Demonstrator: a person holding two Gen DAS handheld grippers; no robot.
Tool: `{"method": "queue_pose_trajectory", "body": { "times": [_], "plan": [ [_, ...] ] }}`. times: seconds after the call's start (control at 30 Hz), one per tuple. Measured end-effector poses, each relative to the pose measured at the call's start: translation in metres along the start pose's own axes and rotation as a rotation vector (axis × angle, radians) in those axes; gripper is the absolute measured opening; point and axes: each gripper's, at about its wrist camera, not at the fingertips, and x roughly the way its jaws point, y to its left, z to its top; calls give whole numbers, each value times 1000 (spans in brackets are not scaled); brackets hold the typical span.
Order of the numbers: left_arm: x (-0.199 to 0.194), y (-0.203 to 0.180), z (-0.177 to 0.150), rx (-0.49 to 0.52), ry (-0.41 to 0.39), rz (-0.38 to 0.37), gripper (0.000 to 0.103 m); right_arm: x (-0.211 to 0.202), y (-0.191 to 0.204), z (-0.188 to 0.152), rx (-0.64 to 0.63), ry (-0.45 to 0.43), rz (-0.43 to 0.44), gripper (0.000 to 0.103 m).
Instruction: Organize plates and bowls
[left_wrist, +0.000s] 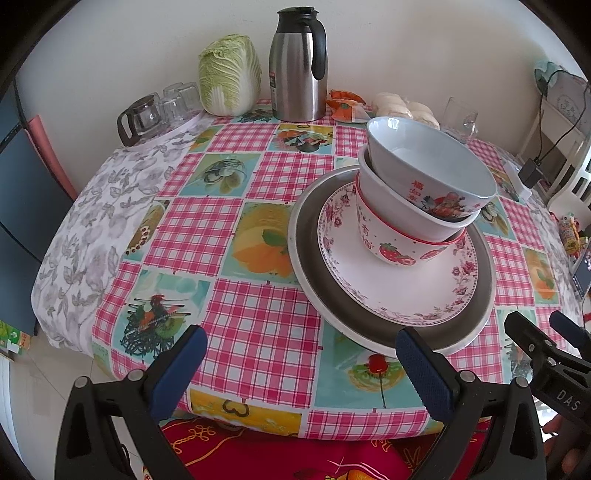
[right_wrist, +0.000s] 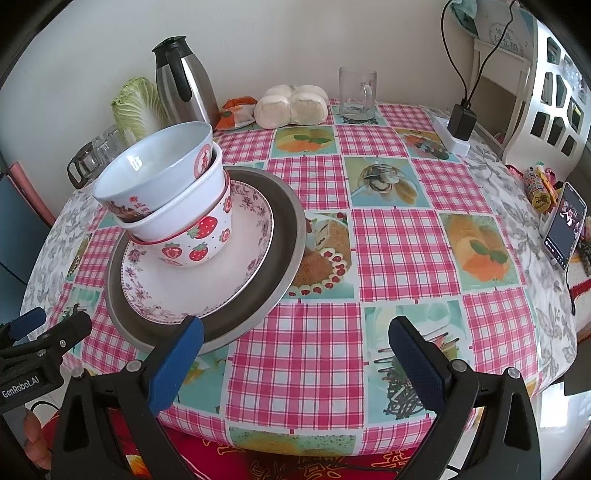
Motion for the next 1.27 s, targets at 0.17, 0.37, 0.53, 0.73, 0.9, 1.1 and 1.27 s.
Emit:
{"method": "queue_pose_trajectory", "body": {
  "times": [0.17,0.37,0.53,0.73,0.9,1.1,1.27],
  "plan": [
    [1,0,0,-1,0,-1,103,1,0,0,-1,1,0,100],
    [1,0,1,-1,1,-1,103,1,1,0,0,1,0,100],
    [1,0,0,-6,3,0,103,2,0,-1,-1,4,0,100],
    [2,1,1,-9,5,0,103,2,1,-2,-1,4,-1,100],
    [2,2,1,-12,5,0,103,2,1,-1,-1,4,0,100],
    [0,3,0,-21,-2,4,103,2,0,-1,-1,5,0,100],
    [-2,4,2,-34,-9,-2,103,2,0,-1,-1,5,0,100]
  ]
}}
